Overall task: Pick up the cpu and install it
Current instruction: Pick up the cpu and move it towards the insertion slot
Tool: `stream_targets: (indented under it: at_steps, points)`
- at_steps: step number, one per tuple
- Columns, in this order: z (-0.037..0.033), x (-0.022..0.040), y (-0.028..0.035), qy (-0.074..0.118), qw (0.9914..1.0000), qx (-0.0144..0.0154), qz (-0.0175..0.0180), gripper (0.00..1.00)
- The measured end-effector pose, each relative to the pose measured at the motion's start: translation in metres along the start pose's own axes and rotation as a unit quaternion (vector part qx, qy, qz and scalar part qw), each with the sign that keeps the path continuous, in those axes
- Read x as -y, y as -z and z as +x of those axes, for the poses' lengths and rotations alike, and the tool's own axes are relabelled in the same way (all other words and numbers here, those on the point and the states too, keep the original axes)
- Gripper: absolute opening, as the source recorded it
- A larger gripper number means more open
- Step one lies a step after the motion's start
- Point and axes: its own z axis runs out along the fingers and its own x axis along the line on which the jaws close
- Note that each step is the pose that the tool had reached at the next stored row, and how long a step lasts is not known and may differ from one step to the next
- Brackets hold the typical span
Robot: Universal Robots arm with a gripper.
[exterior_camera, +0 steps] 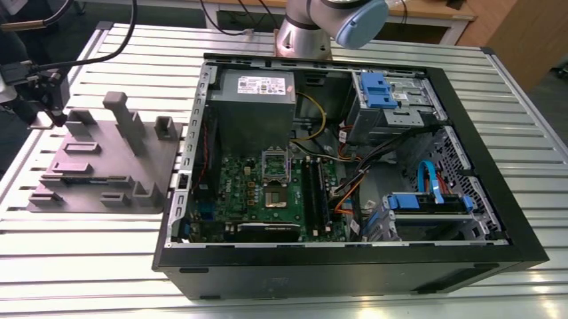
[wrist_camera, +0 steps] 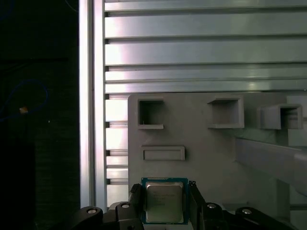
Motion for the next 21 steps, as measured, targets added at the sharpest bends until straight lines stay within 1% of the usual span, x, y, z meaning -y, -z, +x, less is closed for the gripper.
stream_targets:
  at_steps: [7,21]
  points:
    - [0.0,-0.0001,0.0011,0.0,1.0,0.0,0.0,0.47]
    - [0.0001,-0.0003,0.0073,0.0,1.0,0.0001,0.0,0.47]
